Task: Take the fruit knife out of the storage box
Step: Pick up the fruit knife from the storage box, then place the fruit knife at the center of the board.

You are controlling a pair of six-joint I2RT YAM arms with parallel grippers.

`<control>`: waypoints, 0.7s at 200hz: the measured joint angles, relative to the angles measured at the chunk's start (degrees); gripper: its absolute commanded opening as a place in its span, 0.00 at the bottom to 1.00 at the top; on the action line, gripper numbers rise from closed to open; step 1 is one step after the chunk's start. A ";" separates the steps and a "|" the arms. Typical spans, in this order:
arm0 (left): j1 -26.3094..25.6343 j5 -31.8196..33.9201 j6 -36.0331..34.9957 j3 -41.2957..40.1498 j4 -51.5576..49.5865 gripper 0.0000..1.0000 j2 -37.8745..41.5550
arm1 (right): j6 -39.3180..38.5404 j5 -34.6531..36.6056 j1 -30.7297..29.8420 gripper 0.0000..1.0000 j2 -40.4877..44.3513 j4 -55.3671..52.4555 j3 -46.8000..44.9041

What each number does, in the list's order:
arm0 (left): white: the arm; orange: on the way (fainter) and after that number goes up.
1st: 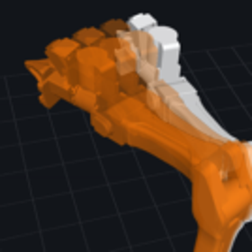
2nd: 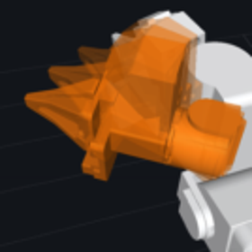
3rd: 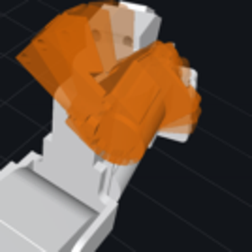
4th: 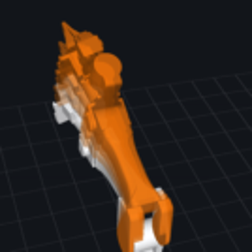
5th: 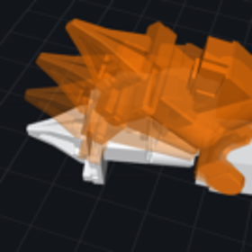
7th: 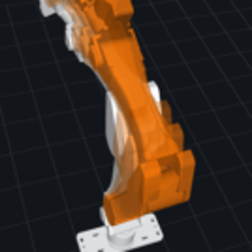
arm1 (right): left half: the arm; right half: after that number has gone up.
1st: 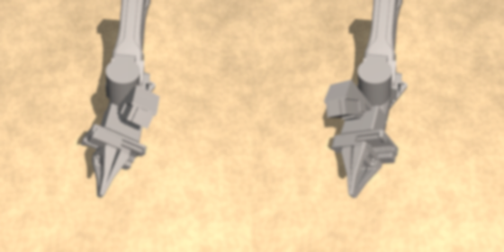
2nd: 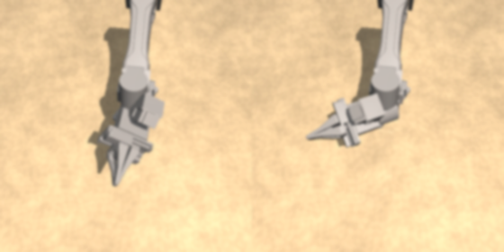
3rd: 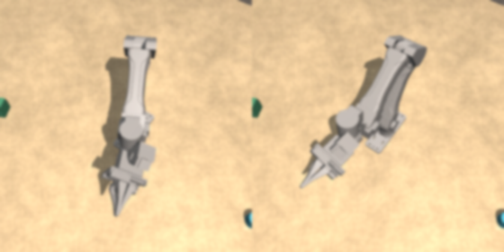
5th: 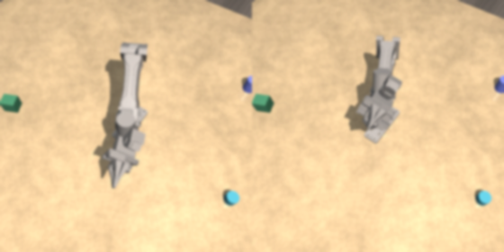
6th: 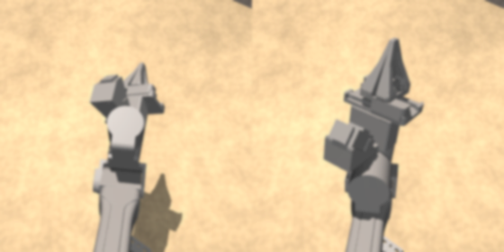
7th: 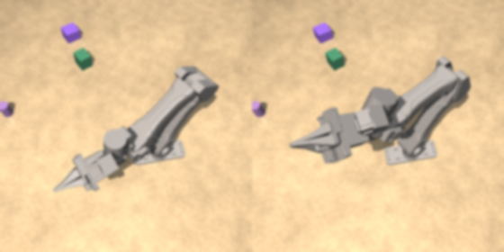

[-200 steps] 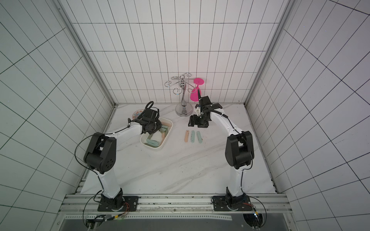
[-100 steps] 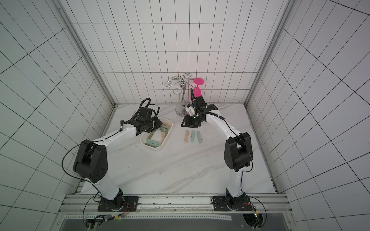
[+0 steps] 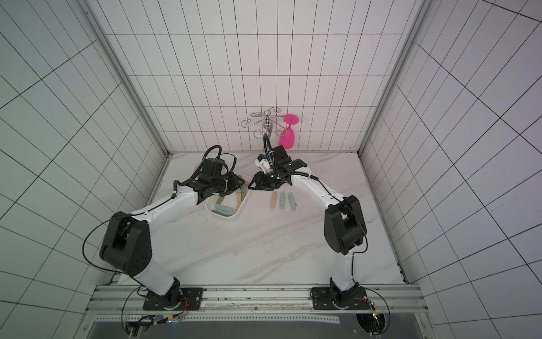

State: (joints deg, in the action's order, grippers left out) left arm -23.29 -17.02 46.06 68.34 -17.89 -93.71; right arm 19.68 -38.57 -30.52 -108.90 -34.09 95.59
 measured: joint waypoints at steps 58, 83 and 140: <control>-0.57 -1.33 0.59 0.00 0.59 0.17 0.57 | 0.50 0.02 -1.97 0.43 -1.64 1.22 0.00; -0.57 -1.60 0.66 0.00 0.92 0.17 1.01 | 0.61 0.04 -2.45 0.41 -2.23 1.31 0.00; -0.57 -2.38 0.68 0.00 1.44 0.17 1.09 | 1.01 0.04 -2.73 0.26 -2.32 1.53 0.00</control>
State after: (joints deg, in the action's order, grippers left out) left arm -23.86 -19.40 46.74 68.34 -16.45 -92.62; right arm 20.69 -38.52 -33.26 -111.22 -32.56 95.59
